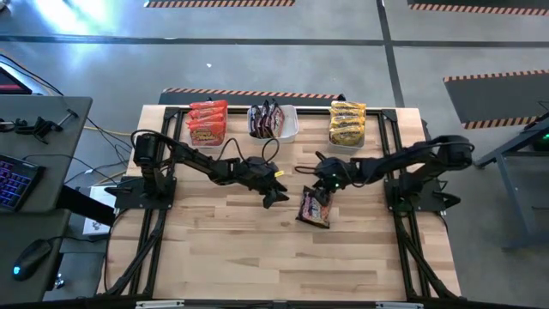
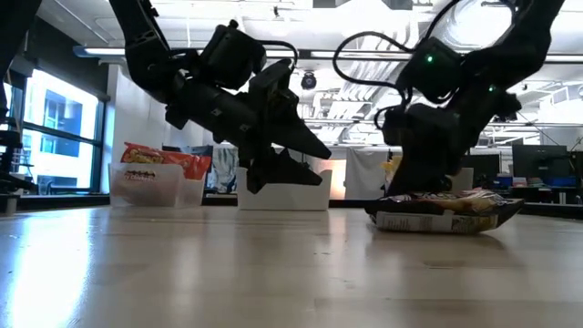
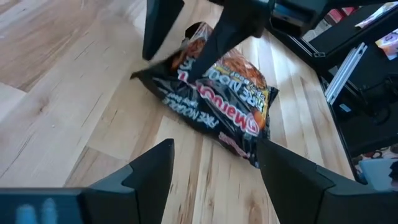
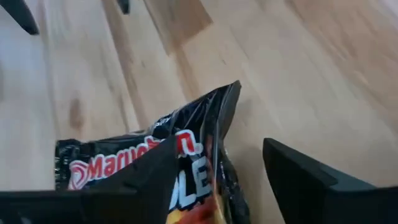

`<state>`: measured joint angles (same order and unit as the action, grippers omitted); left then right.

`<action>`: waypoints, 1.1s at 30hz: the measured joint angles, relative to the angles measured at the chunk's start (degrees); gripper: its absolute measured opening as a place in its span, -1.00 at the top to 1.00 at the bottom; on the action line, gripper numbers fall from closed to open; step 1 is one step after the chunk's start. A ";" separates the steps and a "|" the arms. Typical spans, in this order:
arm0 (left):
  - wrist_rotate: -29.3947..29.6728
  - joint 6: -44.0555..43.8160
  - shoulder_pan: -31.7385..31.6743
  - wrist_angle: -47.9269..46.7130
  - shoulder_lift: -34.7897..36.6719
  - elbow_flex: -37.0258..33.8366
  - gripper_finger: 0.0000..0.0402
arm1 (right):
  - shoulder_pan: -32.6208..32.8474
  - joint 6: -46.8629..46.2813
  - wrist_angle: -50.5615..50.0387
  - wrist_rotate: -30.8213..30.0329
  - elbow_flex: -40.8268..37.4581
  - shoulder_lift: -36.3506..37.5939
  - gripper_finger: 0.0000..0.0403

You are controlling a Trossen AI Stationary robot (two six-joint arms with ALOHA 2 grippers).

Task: Sort Maruchan noodles
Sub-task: Put the black noodle pack into the white bin

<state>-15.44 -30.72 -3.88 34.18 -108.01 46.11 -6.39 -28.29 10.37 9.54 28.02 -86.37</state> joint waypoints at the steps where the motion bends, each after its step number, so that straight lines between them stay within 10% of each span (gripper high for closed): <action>1: 0.00 0.00 0.00 0.01 0.00 0.00 -0.11 | 0.00 -0.20 1.07 0.80 0.04 -0.80 -0.07; 15: 0.26 0.14 0.00 -0.07 0.00 0.00 -0.11 | 0.47 3.93 8.88 4.12 0.13 -4.06 0.93; 33: 0.68 -4.37 0.00 -0.42 0.00 1.24 -0.11 | 12.21 11.85 16.31 -20.36 -0.07 -0.94 1.00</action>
<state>-14.76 -35.08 -3.88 33.76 -108.01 47.34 5.81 -16.44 26.69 -10.82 27.94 -87.31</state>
